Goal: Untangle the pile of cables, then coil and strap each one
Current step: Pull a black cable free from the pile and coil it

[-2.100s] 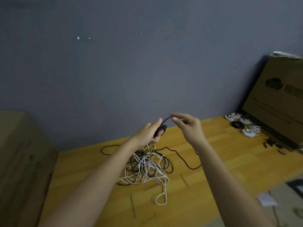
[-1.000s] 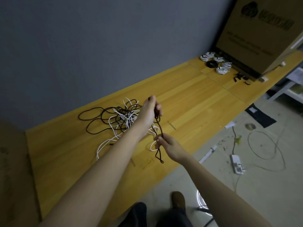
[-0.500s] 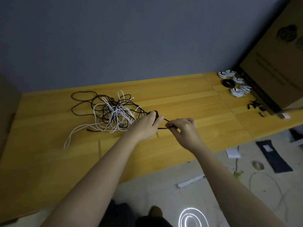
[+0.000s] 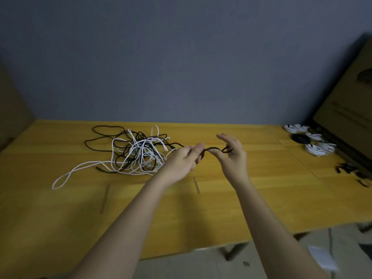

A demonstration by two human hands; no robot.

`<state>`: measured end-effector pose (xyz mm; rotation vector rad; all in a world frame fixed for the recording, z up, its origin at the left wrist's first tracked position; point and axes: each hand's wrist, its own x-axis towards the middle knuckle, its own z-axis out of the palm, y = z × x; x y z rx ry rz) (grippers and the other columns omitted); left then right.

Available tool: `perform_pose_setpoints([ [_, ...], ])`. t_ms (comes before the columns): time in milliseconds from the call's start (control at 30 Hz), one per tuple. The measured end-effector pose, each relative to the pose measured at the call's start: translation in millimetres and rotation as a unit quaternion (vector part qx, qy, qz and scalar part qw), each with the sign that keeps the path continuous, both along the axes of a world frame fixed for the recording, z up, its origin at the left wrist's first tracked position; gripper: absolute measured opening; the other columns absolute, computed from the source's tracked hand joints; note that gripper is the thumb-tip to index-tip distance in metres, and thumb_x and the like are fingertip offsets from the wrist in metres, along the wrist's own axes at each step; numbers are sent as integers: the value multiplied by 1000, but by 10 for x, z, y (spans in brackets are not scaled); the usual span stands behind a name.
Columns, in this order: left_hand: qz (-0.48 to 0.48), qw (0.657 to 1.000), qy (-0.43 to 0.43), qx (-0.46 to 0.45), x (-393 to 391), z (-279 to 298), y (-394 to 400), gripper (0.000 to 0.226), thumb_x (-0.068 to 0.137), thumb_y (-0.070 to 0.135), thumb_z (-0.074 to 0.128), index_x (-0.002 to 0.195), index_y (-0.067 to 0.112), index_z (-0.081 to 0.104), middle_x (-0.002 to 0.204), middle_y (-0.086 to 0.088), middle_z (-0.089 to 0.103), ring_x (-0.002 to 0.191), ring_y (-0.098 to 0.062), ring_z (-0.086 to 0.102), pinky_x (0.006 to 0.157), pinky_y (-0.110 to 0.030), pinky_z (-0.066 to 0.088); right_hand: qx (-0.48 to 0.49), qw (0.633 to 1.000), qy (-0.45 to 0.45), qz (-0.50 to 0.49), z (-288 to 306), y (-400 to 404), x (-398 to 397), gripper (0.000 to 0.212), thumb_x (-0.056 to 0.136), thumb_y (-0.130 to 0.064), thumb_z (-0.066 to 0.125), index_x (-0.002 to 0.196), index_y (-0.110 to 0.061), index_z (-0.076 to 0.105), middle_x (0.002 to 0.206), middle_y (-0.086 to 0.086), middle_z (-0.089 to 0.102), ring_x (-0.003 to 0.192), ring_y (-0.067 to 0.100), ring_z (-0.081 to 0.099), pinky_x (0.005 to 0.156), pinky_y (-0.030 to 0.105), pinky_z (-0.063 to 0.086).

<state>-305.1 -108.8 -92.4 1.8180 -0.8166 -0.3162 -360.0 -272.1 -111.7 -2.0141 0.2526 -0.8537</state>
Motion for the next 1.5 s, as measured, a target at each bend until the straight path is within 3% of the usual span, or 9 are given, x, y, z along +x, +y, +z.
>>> perform_pose_setpoints([
  [267,58,977,36,-202,-724,-88,306,42,102,41,32,73,14,46,48,11,28,42,-9,22,43,-21,21,202,976,-72,35,-170,135,-616,40,86,10,59,118,-15,63,85,-7,68,77,-4,65,77,10,51],
  [467,85,965,50,-244,-1221,61,751,45,101,48,31,74,15,46,47,10,27,40,-9,23,44,-21,25,192,973,-20,129,-144,423,-1056,22,92,-4,58,99,-21,69,94,-5,73,97,10,67,81,23,54],
  [600,87,958,67,-265,-1464,78,940,47,100,51,32,73,15,47,45,10,27,38,-9,22,44,-21,25,234,951,-24,202,-237,713,-1269,14,94,-11,58,102,-16,67,75,4,71,71,14,67,71,25,55],
  [800,68,946,105,-301,-1635,2,1080,50,100,51,32,70,15,49,42,8,26,34,-9,21,40,-19,30,-73,988,-24,130,-345,1149,-1351,15,94,-20,59,104,-15,69,72,0,62,63,13,55,61,30,46],
  [933,64,933,132,-329,-1612,-54,1083,51,99,52,33,69,15,52,42,7,28,34,-9,19,46,-24,23,-373,924,-61,61,-470,1251,-1319,22,94,-29,58,94,-9,69,78,5,56,74,18,45,62,28,24],
  [1000,57,925,143,-347,-1548,-66,1085,49,99,52,33,72,15,52,44,7,30,36,-9,21,48,-24,26,-340,937,-51,59,-442,1252,-1260,23,97,-26,53,90,-9,68,81,5,57,80,22,48,64,28,24],
  [1100,33,931,134,-338,-1414,-86,1078,43,100,48,35,78,15,51,47,8,33,38,-9,25,50,-24,30,-120,990,-36,64,-316,1193,-1137,34,102,-27,39,85,-14,65,85,4,62,92,25,53,80,37,40],
  [1267,-38,950,125,-284,-1243,-192,1030,42,91,54,40,73,17,48,47,10,28,37,-7,23,47,-23,30,-4,999,-18,49,-188,1108,-830,43,101,-37,39,73,-13,62,53,-9,55,52,12,47,55,34,36],
  [1500,-17,918,167,-360,-855,-107,762,39,102,43,26,82,14,44,51,9,37,40,-7,30,50,-20,34,-234,951,145,140,-430,1046,-495,26,98,-22,49,77,-12,59,67,13,59,63,30,51,58,41,39],
])
